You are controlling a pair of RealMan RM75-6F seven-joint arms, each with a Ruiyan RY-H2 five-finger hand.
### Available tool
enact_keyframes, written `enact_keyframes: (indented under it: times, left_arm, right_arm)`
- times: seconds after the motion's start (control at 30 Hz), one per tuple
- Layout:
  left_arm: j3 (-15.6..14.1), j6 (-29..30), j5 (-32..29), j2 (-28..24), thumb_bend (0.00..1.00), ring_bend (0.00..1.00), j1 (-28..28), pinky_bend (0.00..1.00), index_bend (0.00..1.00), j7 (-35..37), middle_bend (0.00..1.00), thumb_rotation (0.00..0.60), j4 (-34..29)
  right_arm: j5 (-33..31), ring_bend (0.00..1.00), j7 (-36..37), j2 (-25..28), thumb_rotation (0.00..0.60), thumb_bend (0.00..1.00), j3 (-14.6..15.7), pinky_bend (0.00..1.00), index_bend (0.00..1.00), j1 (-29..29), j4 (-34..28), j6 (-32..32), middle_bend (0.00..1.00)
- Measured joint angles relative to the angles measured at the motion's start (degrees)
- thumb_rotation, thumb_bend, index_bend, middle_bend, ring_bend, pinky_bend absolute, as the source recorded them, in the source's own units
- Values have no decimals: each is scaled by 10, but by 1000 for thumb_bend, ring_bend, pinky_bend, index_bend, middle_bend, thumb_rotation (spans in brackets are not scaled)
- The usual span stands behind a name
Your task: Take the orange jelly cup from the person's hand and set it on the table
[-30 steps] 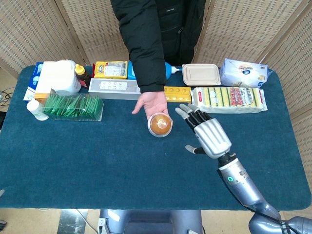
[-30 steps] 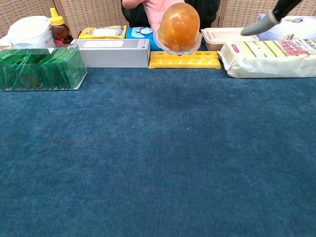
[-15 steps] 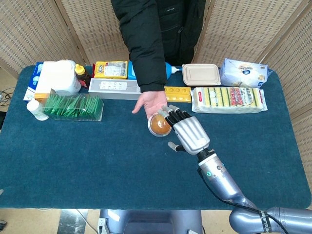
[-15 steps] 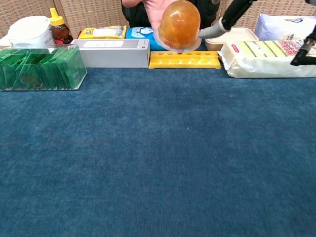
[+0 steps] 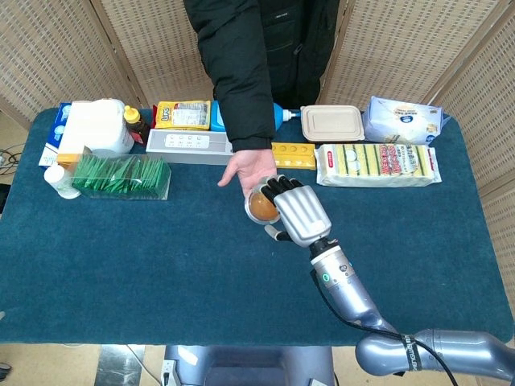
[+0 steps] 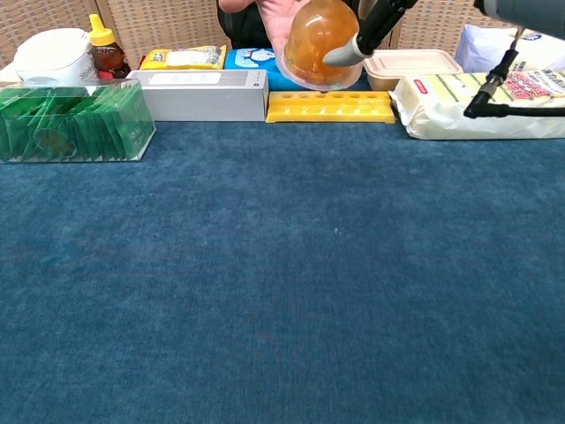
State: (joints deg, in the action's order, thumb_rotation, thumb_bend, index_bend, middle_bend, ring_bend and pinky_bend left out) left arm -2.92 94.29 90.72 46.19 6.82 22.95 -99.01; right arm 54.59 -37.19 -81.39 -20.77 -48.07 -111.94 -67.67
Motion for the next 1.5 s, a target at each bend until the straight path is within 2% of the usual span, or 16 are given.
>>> enact_keyframes:
  times: [0.13,0.23,0.4,0.57,0.83,1.03,1.23,1.33,1.5]
  left_arm:
    - [0,-1,-3,-1,74,0,0,68,0,4,0,600,2]
    - [1,-3,-5,-1,74,0,-1,68,0,7,0,600,3]
    - [1,-5,-6,-2,74,0,-2,68,0,8,0,600,3]
    - [1,-5,-7,-2,74,0,-2,68,0,10,0,600,3]
    - [1,-6,-7,-3,74,0,-2,68,0,11,0,600,4]
    - [2,-5,-8,-3,75,0,-1,68,0,14,0,600,5]
    - [1,-5,-6,-2,75,0,-1,68,0,13,0,600,4]
    - [0,-5,-5,-2,75,0,-1,68,0,8,0,600,2]
    - [0,-6,-5,-1,74,0,-1,68,0,2,0,600,-2]
  right_arm:
    - [-20,256,-9,-13,600,293,-2,413,302,-12,9,-4,272]
    - [-31,300,-12,-21,600,318,-4,486,327,-22,18,-6,310]
    - [-34,383,-15,-34,600,363,-3,576,408,-32,35,-16,392]
    - [-18,460,-18,-46,600,425,0,648,470,-35,52,-38,459]
    - [25,508,1,-54,600,490,9,690,513,-27,70,-62,500]
    - [73,510,23,-28,600,504,20,693,513,-7,52,-76,500]
    - [139,512,58,27,600,510,41,693,515,24,16,-86,503]
    - [175,512,85,55,600,509,55,692,516,38,0,-84,503]
    - [221,512,99,68,600,510,76,693,516,45,0,-64,502]
